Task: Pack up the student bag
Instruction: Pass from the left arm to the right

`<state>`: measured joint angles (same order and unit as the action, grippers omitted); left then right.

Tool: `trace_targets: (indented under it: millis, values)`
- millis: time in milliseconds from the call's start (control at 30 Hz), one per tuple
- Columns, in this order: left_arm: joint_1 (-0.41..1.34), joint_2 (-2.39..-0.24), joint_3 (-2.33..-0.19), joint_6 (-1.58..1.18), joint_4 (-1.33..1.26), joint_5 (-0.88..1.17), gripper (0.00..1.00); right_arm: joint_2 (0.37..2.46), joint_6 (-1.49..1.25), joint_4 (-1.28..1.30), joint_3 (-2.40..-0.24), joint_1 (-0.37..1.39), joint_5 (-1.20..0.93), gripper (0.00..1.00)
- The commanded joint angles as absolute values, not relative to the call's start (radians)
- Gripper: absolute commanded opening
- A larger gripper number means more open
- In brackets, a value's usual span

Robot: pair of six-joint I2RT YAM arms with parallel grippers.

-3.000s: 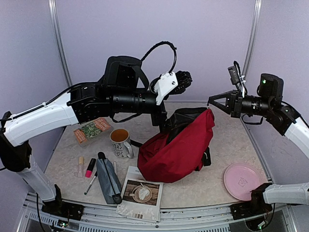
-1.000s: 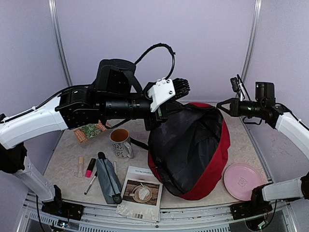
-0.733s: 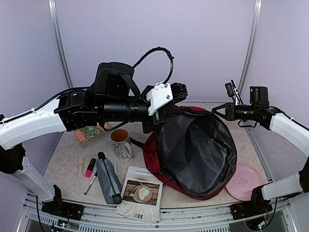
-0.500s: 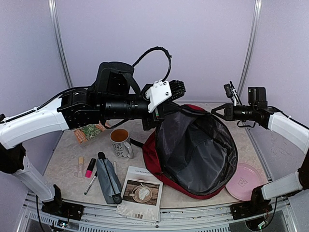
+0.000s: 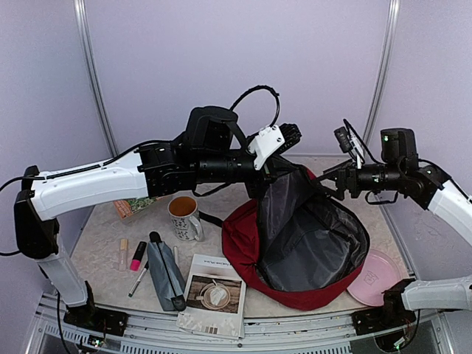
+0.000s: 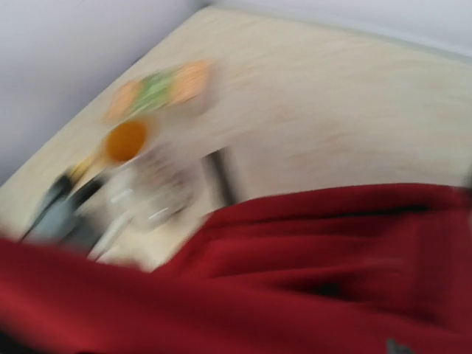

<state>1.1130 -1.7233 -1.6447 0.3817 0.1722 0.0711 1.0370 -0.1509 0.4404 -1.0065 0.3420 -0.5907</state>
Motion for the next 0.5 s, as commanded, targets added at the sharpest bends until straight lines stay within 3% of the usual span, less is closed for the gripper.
trace_targets:
  millis: [0,167,400,467]
  values:
    - [1.116,-1.716,-1.696,0.372,0.098,0.135,0.0,0.932,-0.016,0.457,-0.99,0.498,-0.586,0.97]
    - [1.119,-1.712,-1.691,0.397,0.119,0.162,0.0,0.855,0.078,0.276,-0.928,0.521,-0.706,0.97]
    - [1.116,-1.68,-1.668,0.419,0.137,0.194,0.0,1.059,0.221,0.292,-1.027,0.531,-0.628,0.93]
    - [1.112,-1.673,-1.662,0.415,0.141,0.213,0.0,1.112,0.248,0.297,-1.056,0.531,-0.629,0.86]
